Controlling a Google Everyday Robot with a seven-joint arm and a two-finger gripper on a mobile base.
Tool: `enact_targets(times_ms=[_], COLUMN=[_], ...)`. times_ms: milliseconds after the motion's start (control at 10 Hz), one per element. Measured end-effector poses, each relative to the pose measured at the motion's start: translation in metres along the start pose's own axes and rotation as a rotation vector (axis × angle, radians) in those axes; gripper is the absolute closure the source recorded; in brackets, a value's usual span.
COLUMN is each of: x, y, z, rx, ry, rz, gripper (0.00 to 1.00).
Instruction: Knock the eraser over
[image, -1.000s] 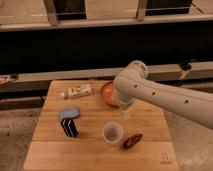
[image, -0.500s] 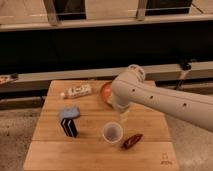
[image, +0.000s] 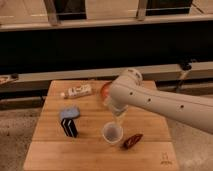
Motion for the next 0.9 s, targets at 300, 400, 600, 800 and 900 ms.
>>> enact_targets(times_ms=[300, 400, 600, 800, 900], x=[-0.017, -0.021, -0.023, -0.024, -0.028], y=[-0.002, -0.001, 0.001, 0.019, 0.023], z=[0.006, 0.010, 0.012, 0.020, 0.023], rx=[0.004, 0.002, 0.002, 0.004, 0.004], ry=[-0.022, -0.040, -0.062, -0.078, -0.085], rz=[-0.023, -0.021, -0.023, -0.037, -0.046], gripper=[0.59, 0.72, 0.89, 0.98, 0.98])
